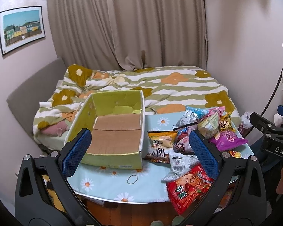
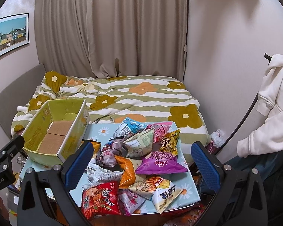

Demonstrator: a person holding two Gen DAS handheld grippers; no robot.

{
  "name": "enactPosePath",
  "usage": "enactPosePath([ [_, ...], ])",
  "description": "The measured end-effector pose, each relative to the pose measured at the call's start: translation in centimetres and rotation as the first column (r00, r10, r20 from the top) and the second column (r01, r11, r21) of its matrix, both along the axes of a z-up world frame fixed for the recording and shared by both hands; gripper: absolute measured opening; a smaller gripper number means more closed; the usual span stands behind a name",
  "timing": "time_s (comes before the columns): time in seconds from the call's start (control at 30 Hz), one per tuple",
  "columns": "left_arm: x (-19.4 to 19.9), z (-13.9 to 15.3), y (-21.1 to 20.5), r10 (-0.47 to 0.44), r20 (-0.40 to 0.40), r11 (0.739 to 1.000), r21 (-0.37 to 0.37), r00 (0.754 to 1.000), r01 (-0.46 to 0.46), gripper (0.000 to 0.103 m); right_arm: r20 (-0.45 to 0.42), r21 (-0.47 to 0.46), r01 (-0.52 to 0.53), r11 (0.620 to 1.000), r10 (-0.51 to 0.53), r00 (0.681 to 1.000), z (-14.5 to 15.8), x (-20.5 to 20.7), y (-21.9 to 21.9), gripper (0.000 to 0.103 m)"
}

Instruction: Organize snacks

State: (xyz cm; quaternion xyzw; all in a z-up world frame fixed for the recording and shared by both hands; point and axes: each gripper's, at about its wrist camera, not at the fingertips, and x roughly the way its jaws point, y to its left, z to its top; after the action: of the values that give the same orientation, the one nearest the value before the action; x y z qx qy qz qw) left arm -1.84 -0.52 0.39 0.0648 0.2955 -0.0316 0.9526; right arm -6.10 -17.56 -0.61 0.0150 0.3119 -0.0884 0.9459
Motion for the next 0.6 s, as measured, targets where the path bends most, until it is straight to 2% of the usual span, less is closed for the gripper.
enactPosePath([
  [0.37,0.3,-0.7,-0.5,-0.052,-0.025,0.999,0.010,0.998,0.052,0.103,-0.001,0.022,0.033,0.999,-0.033,0.999,-0.3,-0.1,-2.0,0.103],
  [0.53,0.5,-3.0,-1.6,-0.167,-0.077,0.985,0.039,0.983,0.170,0.103,-0.042,0.034,0.056,0.998,-0.054,0.998,-1.9,-0.4,-3.4,0.103],
  [0.6,0.4,-4.7,-2.4,-0.239,-0.113,0.967,0.066,0.964,0.248,0.103,-0.069,0.037,0.070,0.997,-0.068,0.995,-2.9,-0.5,-3.9,0.103],
])
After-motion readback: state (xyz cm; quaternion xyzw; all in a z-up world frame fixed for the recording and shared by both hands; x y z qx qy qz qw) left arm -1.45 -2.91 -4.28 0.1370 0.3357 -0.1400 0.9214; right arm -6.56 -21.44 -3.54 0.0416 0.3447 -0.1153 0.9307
